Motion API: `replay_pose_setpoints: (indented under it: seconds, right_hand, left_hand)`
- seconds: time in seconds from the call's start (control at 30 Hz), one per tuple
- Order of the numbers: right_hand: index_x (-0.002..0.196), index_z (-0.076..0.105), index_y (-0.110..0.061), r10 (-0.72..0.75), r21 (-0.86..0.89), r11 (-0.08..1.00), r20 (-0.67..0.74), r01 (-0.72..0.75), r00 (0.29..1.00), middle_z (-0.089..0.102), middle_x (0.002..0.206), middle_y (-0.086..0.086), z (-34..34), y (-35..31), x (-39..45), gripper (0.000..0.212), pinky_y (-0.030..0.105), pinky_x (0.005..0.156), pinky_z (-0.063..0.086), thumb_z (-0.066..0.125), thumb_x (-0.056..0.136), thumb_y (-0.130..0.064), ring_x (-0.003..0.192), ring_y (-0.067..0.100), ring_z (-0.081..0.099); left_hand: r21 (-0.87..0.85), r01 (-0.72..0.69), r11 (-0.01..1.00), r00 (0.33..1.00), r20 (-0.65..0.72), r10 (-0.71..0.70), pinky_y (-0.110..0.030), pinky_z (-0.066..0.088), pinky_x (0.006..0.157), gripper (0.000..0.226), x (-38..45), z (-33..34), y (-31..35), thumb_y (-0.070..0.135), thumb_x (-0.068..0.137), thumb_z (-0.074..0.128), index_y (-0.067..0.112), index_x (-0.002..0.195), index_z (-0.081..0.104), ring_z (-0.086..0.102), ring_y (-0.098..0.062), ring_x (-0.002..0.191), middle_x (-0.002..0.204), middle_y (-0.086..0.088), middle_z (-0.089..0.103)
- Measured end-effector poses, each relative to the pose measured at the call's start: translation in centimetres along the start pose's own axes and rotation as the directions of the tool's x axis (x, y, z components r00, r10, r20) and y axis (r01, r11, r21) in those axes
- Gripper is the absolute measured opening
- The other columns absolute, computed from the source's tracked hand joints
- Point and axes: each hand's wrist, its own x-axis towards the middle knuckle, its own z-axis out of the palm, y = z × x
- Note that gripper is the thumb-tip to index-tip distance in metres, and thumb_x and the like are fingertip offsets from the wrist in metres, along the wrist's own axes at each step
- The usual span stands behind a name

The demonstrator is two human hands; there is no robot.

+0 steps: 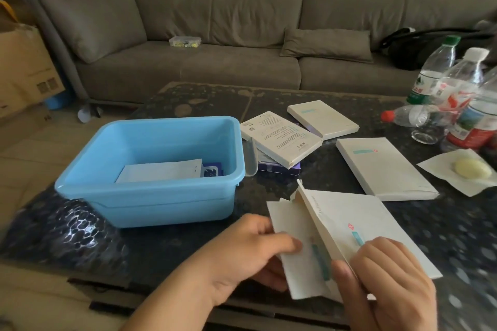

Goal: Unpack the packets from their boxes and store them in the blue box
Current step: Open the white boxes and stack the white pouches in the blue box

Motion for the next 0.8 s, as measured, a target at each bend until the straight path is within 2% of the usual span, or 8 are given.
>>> replay_pose_setpoints:
  seconds: [0.17,0.47,0.53,0.6,0.63,0.7,0.73,0.8]
  right_hand:
    - [0.043,0.048,-0.009,-0.009,-0.039,0.999,0.061,0.011,0.998,0.044,0.049,0.001,0.6,0.2,-0.5,0.056,0.031,0.054,0.040,0.054,0.093,-0.035,0.045,0.024,0.044]
    - [0.048,0.054,-0.019,-0.177,-0.202,0.949,0.295,0.242,0.939,0.050,0.052,-0.003,2.0,0.1,-1.0,0.054,0.036,0.071,0.046,0.057,0.090,-0.053,0.050,0.023,0.054]
    - [0.047,0.055,-0.022,-0.166,-0.104,0.973,0.311,0.207,0.936,0.050,0.052,-0.005,0.9,-0.6,-0.2,0.056,0.031,0.071,0.043,0.054,0.090,-0.058,0.054,0.017,0.056]
    - [0.049,0.058,-0.023,0.020,0.077,0.996,0.281,-0.043,0.960,0.050,0.053,-0.012,-0.4,-2.6,2.4,0.057,0.020,0.067,0.042,0.051,0.090,-0.062,0.059,0.005,0.053]
    - [0.052,0.060,-0.024,0.189,0.199,0.947,0.292,-0.253,0.938,0.053,0.052,-0.011,-0.9,-3.6,4.2,0.055,0.015,0.064,0.042,0.051,0.085,-0.067,0.059,0.001,0.053]
    - [0.074,0.071,-0.024,0.432,0.472,0.552,0.543,-0.687,0.720,0.068,0.067,0.000,-1.0,-5.9,8.3,0.061,0.021,0.062,0.050,0.056,0.065,-0.083,0.065,0.010,0.064]
    - [0.092,0.073,-0.029,0.390,0.506,0.338,0.693,-0.794,0.607,0.073,0.078,0.006,-0.6,-6.6,9.9,0.066,0.028,0.061,0.054,0.061,0.059,-0.084,0.070,0.018,0.069]
    - [0.118,0.064,-0.035,0.180,0.489,0.174,0.838,-0.855,0.516,0.075,0.097,0.010,0.8,-7.4,12.8,0.056,0.032,0.059,0.057,0.071,0.071,-0.065,0.082,0.029,0.073]
  left_hand:
    - [-0.216,-0.064,0.974,0.998,-0.023,0.060,-0.033,0.059,0.070,0.028,-2.2,-4.1,0.6,0.013,0.066,0.062,0.009,0.088,0.080,0.074,-0.025,0.089,0.099,-0.016,0.076]
    - [-0.166,-0.263,0.950,0.956,-0.177,0.234,-0.039,0.054,0.072,0.051,-8.4,-10.1,2.3,0.028,0.041,0.081,0.014,0.090,0.079,0.074,-0.027,0.085,0.098,-0.016,0.076]
    - [-0.241,-0.299,0.923,0.949,-0.172,0.263,-0.037,0.058,0.066,0.066,-9.1,-10.7,2.4,0.036,0.035,0.091,0.014,0.095,0.078,0.074,-0.027,0.084,0.099,-0.017,0.075]
    - [-0.331,-0.313,0.890,0.948,-0.164,0.272,-0.034,0.060,0.063,0.070,-9.5,-11.0,2.6,0.036,0.035,0.095,0.013,0.098,0.078,0.074,-0.027,0.085,0.100,-0.017,0.074]
    - [-0.370,-0.315,0.874,0.948,-0.161,0.274,-0.035,0.061,0.064,0.069,-9.6,-11.1,2.7,0.035,0.036,0.096,0.014,0.100,0.078,0.074,-0.026,0.087,0.102,-0.017,0.074]
    - [-0.413,-0.331,0.848,0.944,-0.154,0.293,-0.035,0.061,0.068,0.061,-9.9,-11.3,2.9,0.032,0.047,0.094,0.015,0.104,0.077,0.074,-0.025,0.092,0.107,-0.015,0.074]
    - [-0.428,-0.343,0.836,0.939,-0.171,0.298,-0.034,0.062,0.068,0.053,-9.9,-11.3,3.0,0.030,0.056,0.090,0.017,0.106,0.076,0.074,-0.024,0.093,0.108,-0.015,0.074]
    - [-0.452,-0.385,0.805,0.917,-0.282,0.280,-0.033,0.061,0.060,0.037,-9.8,-11.3,3.4,0.025,0.076,0.080,0.018,0.111,0.074,0.074,-0.023,0.093,0.110,-0.014,0.074]
